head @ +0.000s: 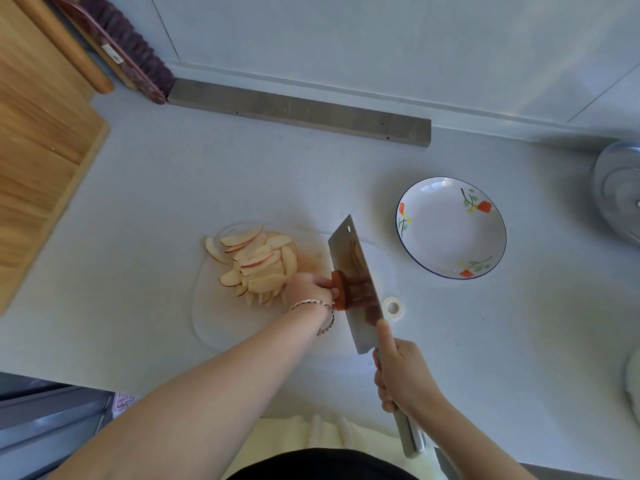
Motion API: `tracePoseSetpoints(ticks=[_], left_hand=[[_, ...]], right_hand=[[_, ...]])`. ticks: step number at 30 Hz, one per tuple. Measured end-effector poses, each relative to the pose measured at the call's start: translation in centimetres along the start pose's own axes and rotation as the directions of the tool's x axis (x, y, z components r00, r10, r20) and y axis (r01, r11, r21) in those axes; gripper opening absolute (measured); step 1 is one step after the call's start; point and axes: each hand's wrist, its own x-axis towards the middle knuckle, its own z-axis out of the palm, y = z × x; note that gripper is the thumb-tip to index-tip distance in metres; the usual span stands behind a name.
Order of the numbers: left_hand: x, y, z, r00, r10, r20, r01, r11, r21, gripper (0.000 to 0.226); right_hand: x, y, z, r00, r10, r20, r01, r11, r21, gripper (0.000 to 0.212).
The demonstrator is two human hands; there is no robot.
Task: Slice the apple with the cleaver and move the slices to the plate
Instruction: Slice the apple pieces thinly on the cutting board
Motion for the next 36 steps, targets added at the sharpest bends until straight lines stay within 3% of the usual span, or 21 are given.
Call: tracePoseSetpoints(ticks=[5, 12, 23, 36], left_hand=[[-0.3, 0.1, 0.1, 1.0, -0.007, -0.006, 0.007, 0.997, -0.071, 0.025], [-0.3, -0.4, 0.6, 1.0, 0.004, 0.008, -0.003, 0.994, -0.109, 0.019], [-0.6, 0.2, 0.3, 0.997, -0.053, 0.051, 0.061, 0.982, -0.177, 0.028], [-0.3, 0.3, 0.7, 1.0, -0.014, 0.02, 0.015, 0.997, -0.072, 0.03]], right_hand=[[2.5, -1.2, 2.1, 0.993, -0.098, -0.072, 0.099, 0.995, 0.002, 0.055], [1.4, -1.4, 0.0, 0.996, -0.074, -0.059, 0.081, 0.989, 0.126, 0.051], [0.6, -2.1, -0.2, 0.995, -0.087, -0.049, 0.087, 0.996, -0.003, 0.055], [0.3, -1.4, -0.2, 0.997, -0.063, -0.05, 0.062, 0.998, -0.023, 0.053]])
